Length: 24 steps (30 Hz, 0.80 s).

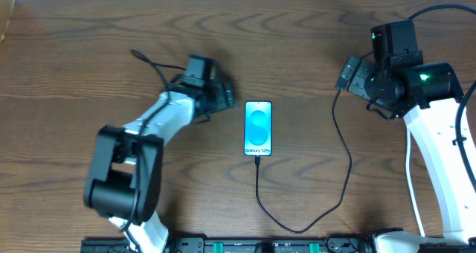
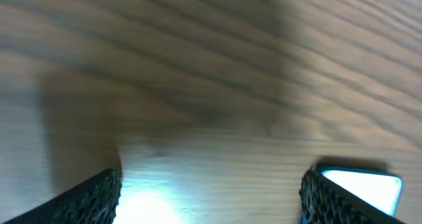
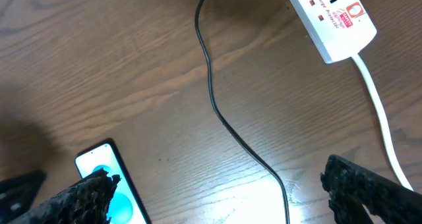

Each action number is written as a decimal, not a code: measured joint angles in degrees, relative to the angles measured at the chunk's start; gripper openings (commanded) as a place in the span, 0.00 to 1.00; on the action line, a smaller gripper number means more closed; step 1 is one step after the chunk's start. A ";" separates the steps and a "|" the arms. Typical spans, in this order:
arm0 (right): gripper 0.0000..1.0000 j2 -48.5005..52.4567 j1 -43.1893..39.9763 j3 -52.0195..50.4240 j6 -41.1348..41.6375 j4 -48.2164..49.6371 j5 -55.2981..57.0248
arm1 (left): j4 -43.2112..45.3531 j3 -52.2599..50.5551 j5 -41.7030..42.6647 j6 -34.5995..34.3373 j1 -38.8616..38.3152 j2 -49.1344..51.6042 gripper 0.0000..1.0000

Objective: Plug charger to phone and switch on socket
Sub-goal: 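Open the left gripper and lift it away from the phone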

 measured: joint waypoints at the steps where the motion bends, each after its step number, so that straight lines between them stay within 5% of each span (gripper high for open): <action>1: 0.99 0.00 0.00 -0.13 0.00 0.22 -0.02 | -1.75 0.00 -0.44 1.51 1.16 -1.73 0.87; 14: 0.99 0.02 0.00 -3.54 0.00 0.46 -0.02 | -19.76 1.11 -13.22 13.05 4.79 -39.45 0.87; 24: 0.99 0.02 0.00 -3.58 0.00 0.63 -0.02 | -21.03 1.11 -14.93 14.05 4.79 -44.81 0.87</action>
